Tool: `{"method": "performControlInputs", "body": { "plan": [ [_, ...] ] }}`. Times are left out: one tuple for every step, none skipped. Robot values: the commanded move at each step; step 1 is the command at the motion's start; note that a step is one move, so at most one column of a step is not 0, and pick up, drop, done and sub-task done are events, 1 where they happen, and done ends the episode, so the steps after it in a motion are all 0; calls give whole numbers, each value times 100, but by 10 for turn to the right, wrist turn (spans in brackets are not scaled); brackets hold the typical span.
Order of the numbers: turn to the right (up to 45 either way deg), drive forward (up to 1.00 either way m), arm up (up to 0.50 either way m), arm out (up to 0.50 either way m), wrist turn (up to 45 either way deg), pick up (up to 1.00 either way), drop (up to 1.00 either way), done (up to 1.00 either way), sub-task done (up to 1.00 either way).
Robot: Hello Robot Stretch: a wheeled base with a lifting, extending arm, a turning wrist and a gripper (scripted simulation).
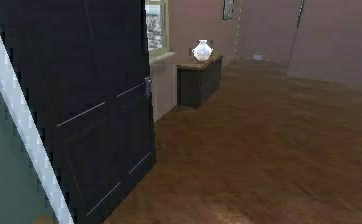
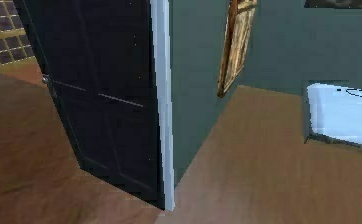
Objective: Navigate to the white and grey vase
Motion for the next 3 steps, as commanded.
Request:
{"method": "performControlInputs", "body": {
  "plan": [
    [120,0,0,0,0,0,0,0,0],
    [0,100,0,0,0,0,0,0,0],
    [30,0,0,0,0,0,0,0,0]
  ]
}}
